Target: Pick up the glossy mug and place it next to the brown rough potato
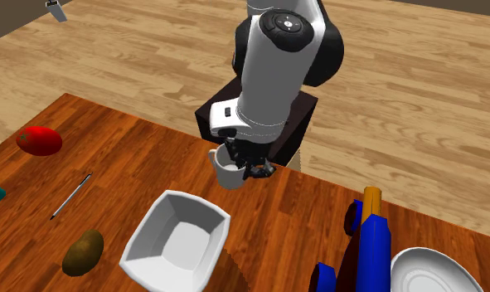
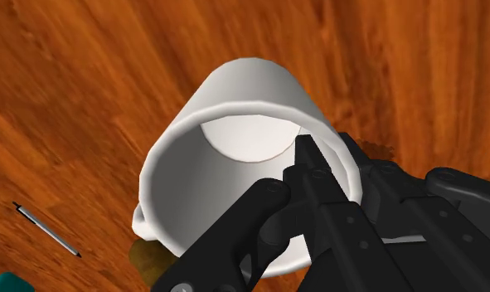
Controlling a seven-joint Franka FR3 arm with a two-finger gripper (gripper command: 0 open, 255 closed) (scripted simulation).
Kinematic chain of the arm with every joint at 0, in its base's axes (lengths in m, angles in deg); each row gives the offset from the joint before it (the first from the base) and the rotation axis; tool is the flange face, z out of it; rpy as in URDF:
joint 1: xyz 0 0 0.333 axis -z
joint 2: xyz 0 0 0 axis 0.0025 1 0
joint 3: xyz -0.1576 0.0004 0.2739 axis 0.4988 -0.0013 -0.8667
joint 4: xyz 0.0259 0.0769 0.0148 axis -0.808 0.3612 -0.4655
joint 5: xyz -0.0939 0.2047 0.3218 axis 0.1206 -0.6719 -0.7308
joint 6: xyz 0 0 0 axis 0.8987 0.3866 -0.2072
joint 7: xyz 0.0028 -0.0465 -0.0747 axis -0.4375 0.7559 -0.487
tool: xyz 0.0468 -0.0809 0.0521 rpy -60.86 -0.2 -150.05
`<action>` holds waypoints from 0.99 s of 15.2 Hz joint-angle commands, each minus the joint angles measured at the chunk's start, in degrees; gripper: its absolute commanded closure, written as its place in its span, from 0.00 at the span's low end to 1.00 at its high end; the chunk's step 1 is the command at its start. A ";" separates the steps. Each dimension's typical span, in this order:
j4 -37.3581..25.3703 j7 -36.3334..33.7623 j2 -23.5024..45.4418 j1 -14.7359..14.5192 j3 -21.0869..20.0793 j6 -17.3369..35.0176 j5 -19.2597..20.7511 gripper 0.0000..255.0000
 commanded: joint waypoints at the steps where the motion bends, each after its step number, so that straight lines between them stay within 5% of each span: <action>1: -0.91 2.84 0.67 1.53 1.20 0.19 0.04 1.00; 15: -16.61 17.52 12.76 8.39 7.40 -2.16 2.90 1.00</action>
